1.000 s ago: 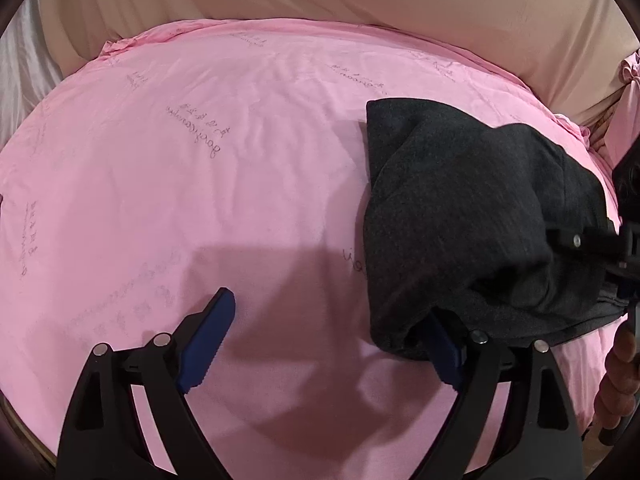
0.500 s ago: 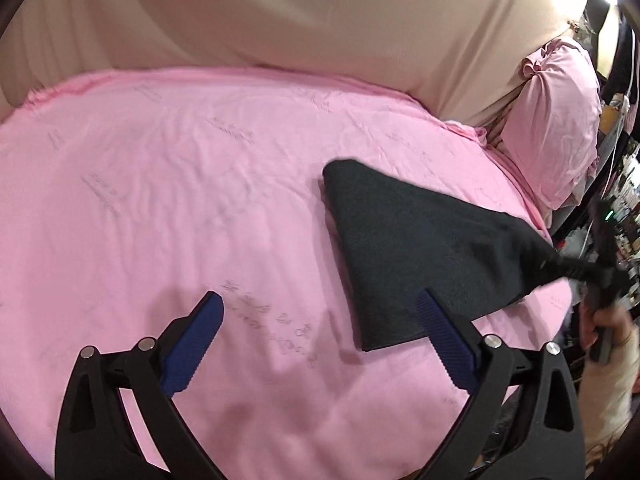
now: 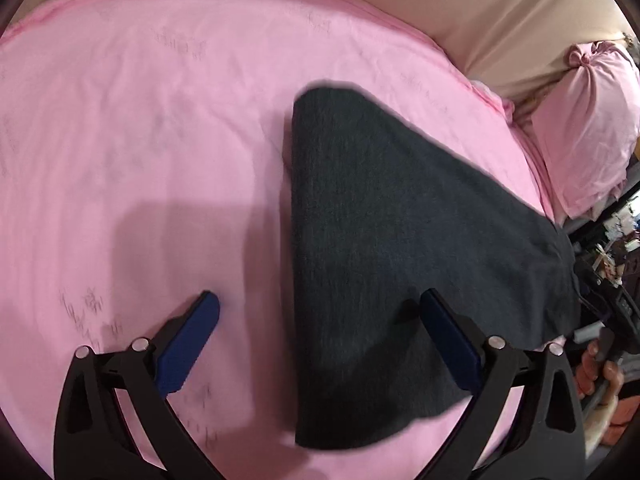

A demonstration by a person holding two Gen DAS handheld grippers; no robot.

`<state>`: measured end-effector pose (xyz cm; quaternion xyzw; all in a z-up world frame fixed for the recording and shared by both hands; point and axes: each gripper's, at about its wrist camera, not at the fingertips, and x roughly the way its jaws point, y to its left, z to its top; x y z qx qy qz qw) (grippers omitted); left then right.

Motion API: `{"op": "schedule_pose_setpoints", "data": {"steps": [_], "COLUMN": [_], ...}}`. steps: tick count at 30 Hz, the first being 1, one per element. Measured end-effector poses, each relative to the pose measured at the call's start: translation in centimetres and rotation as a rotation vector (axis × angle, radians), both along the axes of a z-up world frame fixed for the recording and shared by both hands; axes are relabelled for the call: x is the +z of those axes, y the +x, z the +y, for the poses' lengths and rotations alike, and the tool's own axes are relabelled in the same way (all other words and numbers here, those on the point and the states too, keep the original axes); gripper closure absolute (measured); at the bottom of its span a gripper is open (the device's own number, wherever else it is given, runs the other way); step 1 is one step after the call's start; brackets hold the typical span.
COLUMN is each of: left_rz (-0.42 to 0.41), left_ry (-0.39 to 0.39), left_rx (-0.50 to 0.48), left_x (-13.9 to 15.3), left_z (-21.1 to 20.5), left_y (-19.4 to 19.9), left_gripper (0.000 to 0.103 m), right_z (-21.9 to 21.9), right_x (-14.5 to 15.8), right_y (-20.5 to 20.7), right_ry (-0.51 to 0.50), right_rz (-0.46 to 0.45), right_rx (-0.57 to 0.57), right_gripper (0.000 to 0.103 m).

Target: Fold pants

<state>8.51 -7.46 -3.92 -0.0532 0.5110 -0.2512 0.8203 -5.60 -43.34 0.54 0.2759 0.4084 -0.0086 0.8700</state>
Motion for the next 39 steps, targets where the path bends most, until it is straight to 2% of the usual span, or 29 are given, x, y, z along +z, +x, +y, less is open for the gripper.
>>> {"op": "schedule_pose_setpoints", "data": {"steps": [1, 2, 3, 4, 5, 6, 8, 10, 11, 12, 13, 14, 15, 16, 17, 18, 20, 22, 23, 24, 28, 29, 30, 31, 33, 34, 35, 38, 39], "left_rz": [-0.002, -0.016, 0.004, 0.022, 0.016, 0.002, -0.029, -0.017, -0.032, -0.063, -0.079, -0.083, -0.059, -0.031, 0.010, 0.013, -0.021, -0.065, -0.097, -0.121, -0.218, -0.229, -0.227, -0.217, -0.202, -0.195, -0.193, -0.196, -0.197], "left_ry": [0.021, 0.023, -0.004, -0.025, -0.032, -0.042, -0.073, -0.116, -0.107, -0.065, -0.026, 0.022, 0.043, 0.048, 0.061, 0.059, 0.043, 0.042, 0.038, 0.039, 0.114, 0.122, 0.120, 0.118, 0.132, 0.151, 0.169, 0.210, 0.224], "left_rx": [-0.020, -0.019, -0.029, -0.028, -0.033, -0.034, -0.053, -0.080, -0.086, -0.075, -0.056, -0.026, 0.005, 0.024, 0.027, 0.031, 0.061, 0.075, 0.091, 0.100, 0.106, 0.103, 0.098, 0.091, 0.086, 0.091, 0.094, 0.108, 0.115], "left_x": [-0.1, 0.1, 0.0, 0.1, 0.4, 0.9, 2.7, 4.3, 4.9, 5.5, 5.6, 5.2, 4.2, 3.2, 1.6, 1.0, 1.3, 2.6, 3.4, 3.9, 5.5, 5.7, 5.7, 5.4, 4.8, 4.4, 4.2, 3.5, 3.3], "left_z": [-0.6, -0.7, -0.7, -0.4, -0.2, 0.2, 1.7, 3.5, 4.4, 5.5, 6.3, 7.6, 8.6, 9.2, 9.7, 9.9, 10.6, 11.1, 11.4, 11.5, 9.9, 9.3, 9.0, 8.6, 7.7, 7.3, 7.1, 7.0, 7.0], "left_y": [0.1, 0.2, 0.4, 0.7, 0.7, 0.5, -0.2, -1.1, -1.6, -2.2, -2.5, -2.4, -1.9, -1.4, -0.9, -0.9, -2.0, -3.0, -3.5, -3.7, -5.0, -5.3, -5.5, -5.6, -5.8, -5.9, -5.9, -6.0, -6.0], "left_gripper": [0.042, 0.069, 0.092, 0.093, 0.096, 0.096, 0.097, 0.097, 0.097, 0.097, 0.097, 0.097, 0.096, 0.095, 0.091, 0.087, 0.082, 0.059, 0.040, 0.032, 0.031, 0.026, 0.020, 0.019, 0.019, 0.019, 0.019, 0.019, 0.019], "right_z": [-0.1, -0.1, -0.1, 0.1, 0.5, 1.3, 3.8, 6.7, 8.4, 9.6, 10.5, 10.9, 11.0, 10.6, 9.7, 8.7, 6.6, 6.0, 6.2, 6.4, 8.9, 9.9, 10.8, 11.5, 12.2, 12.6, 13.3, 14.8, 15.0], "right_x": [-0.5, -1.1, -1.6, -2.0, -2.1, -1.8, 0.7, 3.8, 5.2, 5.9, 5.8, 5.2, 3.7, 1.7, -0.1, -1.4, -1.6, -0.9, -0.4, -0.1, -0.7, -1.2, -1.5, -2.1, -2.8, -2.3, -0.6, 4.2, 4.8], "right_y": [0.8, 1.6, 2.5, 3.3, 4.1, 4.6, 4.7, 4.7, 4.4, 4.5, 4.9, 5.6, 6.6, 7.5, 8.0, 7.3, 4.8, 2.0, 0.6, -0.2, -1.4, -1.2, -0.7, 0.0, 1.9, 2.3, 2.4, 1.0, 0.7], "right_ry": [0.018, 0.032, 0.046, 0.049, 0.047, 0.030, -0.001, -0.024, -0.071, -0.120, -0.168, -0.204, -0.254, -0.291, -0.338, -0.310, -0.122, -0.078, -0.079, -0.061, 0.037, 0.046, 0.039, -0.009, -0.081, -0.108, -0.141, -0.269, -0.303], "right_rz": [0.006, 0.007, -0.001, -0.001, 0.008, 0.015, -0.050, -0.129, -0.156, -0.161, -0.144, -0.122, -0.079, -0.012, 0.068, 0.097, 0.050, 0.011, -0.003, -0.012, -0.022, -0.019, -0.012, 0.006, 0.044, 0.042, 0.007, -0.102, -0.112], "right_rx": [0.002, 0.012, 0.026, 0.027, 0.037, 0.042, 0.100, 0.181, 0.213, 0.230, 0.236, 0.236, 0.224, 0.194, 0.136, 0.100, 0.063, 0.050, 0.052, 0.061, 0.141, 0.170, 0.188, 0.190, 0.190, 0.188, 0.204, 0.226, 0.229], "right_gripper": [0.034, 0.034, 0.034, 0.040, 0.073, 0.082, 0.087, 0.087, 0.087, 0.087, 0.086, 0.080, 0.074, 0.054, 0.051, 0.051, 0.048, 0.048, 0.048, 0.048, 0.048, 0.048, 0.048, 0.048, 0.057, 0.076, 0.088, 0.090, 0.090]}}
